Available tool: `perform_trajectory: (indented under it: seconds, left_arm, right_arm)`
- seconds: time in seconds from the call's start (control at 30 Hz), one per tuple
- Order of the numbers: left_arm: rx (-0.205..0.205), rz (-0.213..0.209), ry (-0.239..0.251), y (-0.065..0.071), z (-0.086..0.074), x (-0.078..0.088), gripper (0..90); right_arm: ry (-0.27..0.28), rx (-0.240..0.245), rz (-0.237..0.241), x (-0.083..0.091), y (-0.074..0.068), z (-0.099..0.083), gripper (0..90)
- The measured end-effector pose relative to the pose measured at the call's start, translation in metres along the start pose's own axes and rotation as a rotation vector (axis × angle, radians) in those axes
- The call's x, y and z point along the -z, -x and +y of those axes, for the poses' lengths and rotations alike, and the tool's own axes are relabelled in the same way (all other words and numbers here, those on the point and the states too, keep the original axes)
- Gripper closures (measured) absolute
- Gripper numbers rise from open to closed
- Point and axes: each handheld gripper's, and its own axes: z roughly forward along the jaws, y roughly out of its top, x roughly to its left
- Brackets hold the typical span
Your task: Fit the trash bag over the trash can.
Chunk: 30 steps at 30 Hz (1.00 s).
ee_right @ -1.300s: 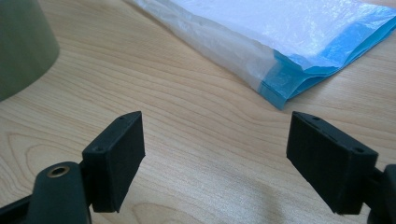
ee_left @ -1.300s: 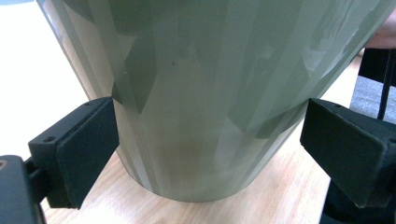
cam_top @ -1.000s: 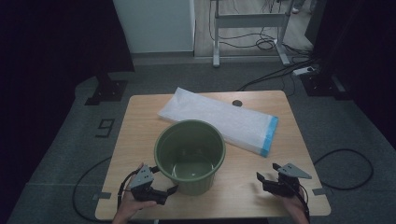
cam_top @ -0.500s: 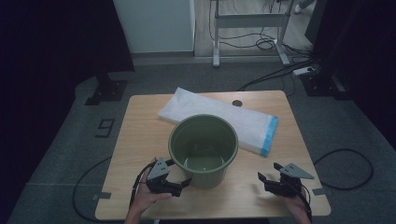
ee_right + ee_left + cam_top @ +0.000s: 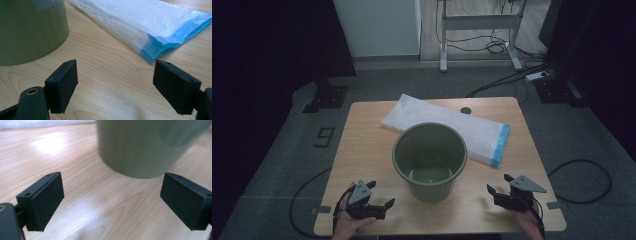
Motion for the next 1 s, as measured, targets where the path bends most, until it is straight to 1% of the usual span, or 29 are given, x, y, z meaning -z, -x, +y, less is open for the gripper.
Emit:
perform_trajectory:
  seconds: [0.1,0.17,0.27,0.33,0.4,0.53,0.6,0.67,0.77,0.83,0.93,1.0]
  left_arm:
    - [0.009,0.02,-0.009,-0.005,-0.002,0.001,5.1]
    - [0.018,0.03,-0.009,-0.01,-0.005,0.003,5.1]
    - [0.043,0.051,-0.011,-0.016,-0.009,0.006,5.4]
    - [0.054,0.057,-0.01,-0.019,-0.011,0.007,5.6]
    - [0.073,0.068,-0.012,-0.023,-0.014,0.007,5.6]
    - [0.082,0.079,-0.03,-0.026,-0.017,0.004,5.8]
    - [0.093,0.08,-0.031,-0.028,-0.018,0.004,6.0]
    - [0.113,0.074,-0.021,-0.029,-0.018,0.003,6.1]
    - [0.114,0.076,-0.023,-0.029,-0.018,0.002,6.5]
    - [0.114,0.075,-0.028,-0.03,-0.02,0.002,6.5]
    - [0.129,0.078,-0.027,-0.032,-0.023,0.003,6.7]
    - [0.147,0.064,-0.014,-0.033,-0.024,0.004,7.1]
  right_arm:
    - [-0.005,0.004,-0.006,0.0,0.001,0.001,19.6]
    - [-0.011,0.013,-0.022,-0.001,0.001,0.001,19.6]
    - [-0.021,0.015,-0.026,-0.004,0.0,0.002,19.8]
    - [-0.022,0.023,-0.021,-0.008,-0.001,0.006,19.8]
    - [-0.017,0.034,-0.019,-0.012,-0.003,0.011,19.8]
    - [-0.007,0.038,-0.016,-0.022,-0.005,0.021,19.9]
    - [-0.012,0.056,-0.023,-0.031,-0.004,0.028,21.2]
    - [-0.02,0.055,-0.029,-0.041,0.0,0.033,22.4]
    - [-0.061,0.052,-0.042,-0.065,0.009,0.044,23.5]
    - [-0.088,0.051,-0.039,-0.079,0.012,0.049,23.7]
    - [-0.122,0.05,-0.035,-0.094,0.013,0.054,23.4]
    - [-0.14,0.052,-0.04,-0.101,0.014,0.055,24.1]
